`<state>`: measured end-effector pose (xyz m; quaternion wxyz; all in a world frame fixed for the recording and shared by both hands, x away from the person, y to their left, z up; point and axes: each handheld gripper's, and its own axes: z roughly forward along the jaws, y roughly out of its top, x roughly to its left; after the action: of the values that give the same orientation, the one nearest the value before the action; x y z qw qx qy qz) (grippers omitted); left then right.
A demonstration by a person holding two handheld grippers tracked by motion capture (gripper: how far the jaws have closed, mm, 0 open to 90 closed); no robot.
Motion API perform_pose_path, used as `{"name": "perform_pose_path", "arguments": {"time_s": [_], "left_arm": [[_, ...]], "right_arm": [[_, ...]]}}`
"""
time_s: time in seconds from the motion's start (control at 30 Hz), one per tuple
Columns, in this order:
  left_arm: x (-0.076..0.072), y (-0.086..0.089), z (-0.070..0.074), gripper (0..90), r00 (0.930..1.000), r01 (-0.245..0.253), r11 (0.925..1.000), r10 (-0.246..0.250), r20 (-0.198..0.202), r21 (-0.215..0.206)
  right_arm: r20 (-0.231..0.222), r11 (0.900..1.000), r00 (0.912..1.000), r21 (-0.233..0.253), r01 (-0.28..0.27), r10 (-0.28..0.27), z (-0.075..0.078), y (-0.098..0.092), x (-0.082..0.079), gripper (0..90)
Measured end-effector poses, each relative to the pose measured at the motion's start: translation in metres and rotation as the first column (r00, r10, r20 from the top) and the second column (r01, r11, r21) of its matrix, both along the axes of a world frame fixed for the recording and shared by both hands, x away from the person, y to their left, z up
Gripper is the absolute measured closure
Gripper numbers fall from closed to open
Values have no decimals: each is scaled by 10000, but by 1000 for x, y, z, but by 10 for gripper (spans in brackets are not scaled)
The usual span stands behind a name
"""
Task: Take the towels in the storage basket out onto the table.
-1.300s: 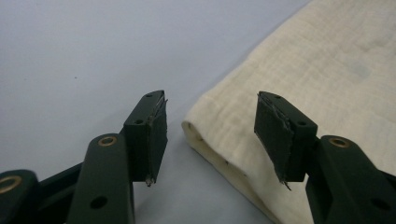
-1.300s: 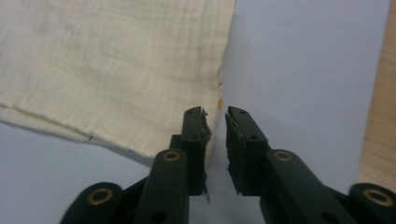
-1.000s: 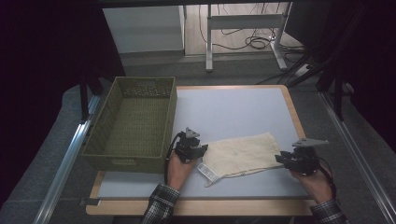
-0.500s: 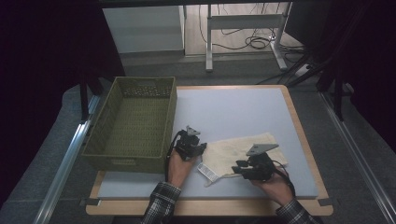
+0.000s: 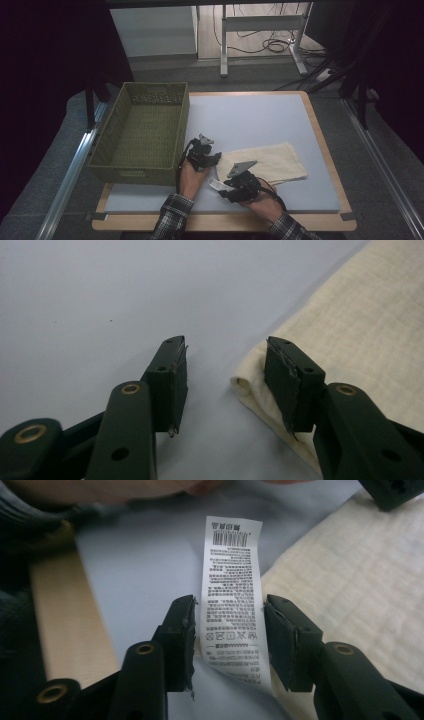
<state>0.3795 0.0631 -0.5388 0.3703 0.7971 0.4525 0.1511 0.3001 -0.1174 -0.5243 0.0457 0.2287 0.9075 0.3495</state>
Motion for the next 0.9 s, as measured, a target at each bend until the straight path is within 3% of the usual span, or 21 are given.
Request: {"name": "perform_pose_path", "arguments": {"time_s": [0.1,0.17,0.27,0.33,0.43,0.7,0.9], "left_arm": [[1,-1,0,537,9999,105,9999,-105,10,8],[0,-3,0,595,9997,257,9997,-257,-30,-55],[0,-4,1,778,9978,617,9976,-624,-220,-306],[0,-6,1,847,9973,684,9973,-691,-245,-253],[-1,-6,4,873,9984,529,9983,-534,-171,-261],[-1,-6,18,871,9981,558,9975,-546,285,-437],[2,-14,26,869,9962,710,9963,-683,549,-484]], "right_arm": [[500,9993,9987,-367,33,-14,0,3,-3,631],[987,9979,9951,-633,123,-60,-1,4,-6,696],[1095,9967,9938,-760,279,-194,0,5,-6,833],[921,9974,9954,-654,316,-255,0,3,-3,856],[308,9987,9988,-334,391,-381,2,-2,2,863],[173,9969,9980,518,595,-605,20,-17,5,863],[245,9939,9965,783,775,-797,27,-28,6,862]]}}
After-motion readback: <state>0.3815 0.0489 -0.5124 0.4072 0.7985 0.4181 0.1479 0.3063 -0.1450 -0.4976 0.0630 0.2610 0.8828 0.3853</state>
